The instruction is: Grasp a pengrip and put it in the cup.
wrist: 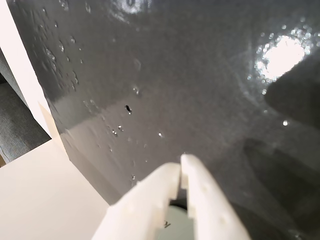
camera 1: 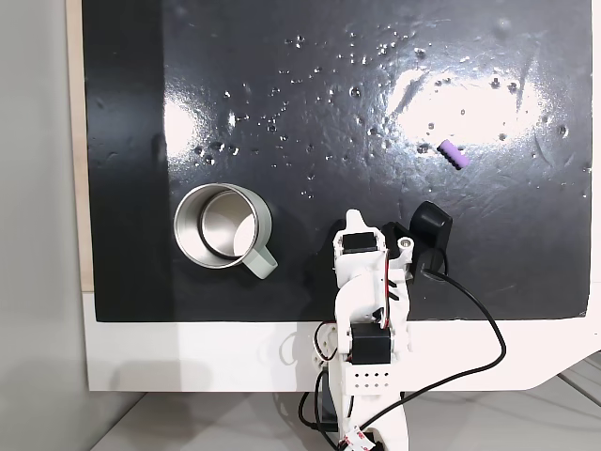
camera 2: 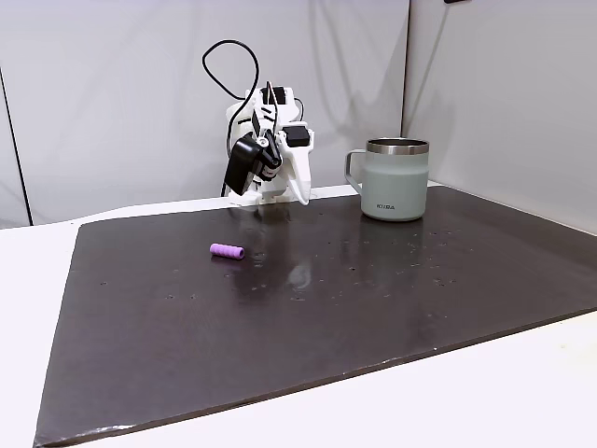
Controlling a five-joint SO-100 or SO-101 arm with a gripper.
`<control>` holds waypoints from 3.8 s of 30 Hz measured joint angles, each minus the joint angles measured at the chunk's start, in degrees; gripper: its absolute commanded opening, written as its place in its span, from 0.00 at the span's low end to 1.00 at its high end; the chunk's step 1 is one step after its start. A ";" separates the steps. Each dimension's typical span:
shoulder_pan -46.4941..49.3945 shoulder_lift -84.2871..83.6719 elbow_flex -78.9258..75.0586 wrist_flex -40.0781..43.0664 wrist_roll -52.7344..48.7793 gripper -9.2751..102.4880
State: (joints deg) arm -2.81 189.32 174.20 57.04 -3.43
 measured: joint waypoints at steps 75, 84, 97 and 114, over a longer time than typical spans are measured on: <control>28.13 -113.29 -93.08 17.05 -0.18 0.34; 28.48 -122.43 -100.90 20.21 -0.70 0.34; 27.51 -126.91 -102.92 20.48 -4.66 0.22; 25.93 -123.40 -107.14 31.29 -2.81 0.08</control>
State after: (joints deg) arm 23.12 65.92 67.06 88.33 -6.24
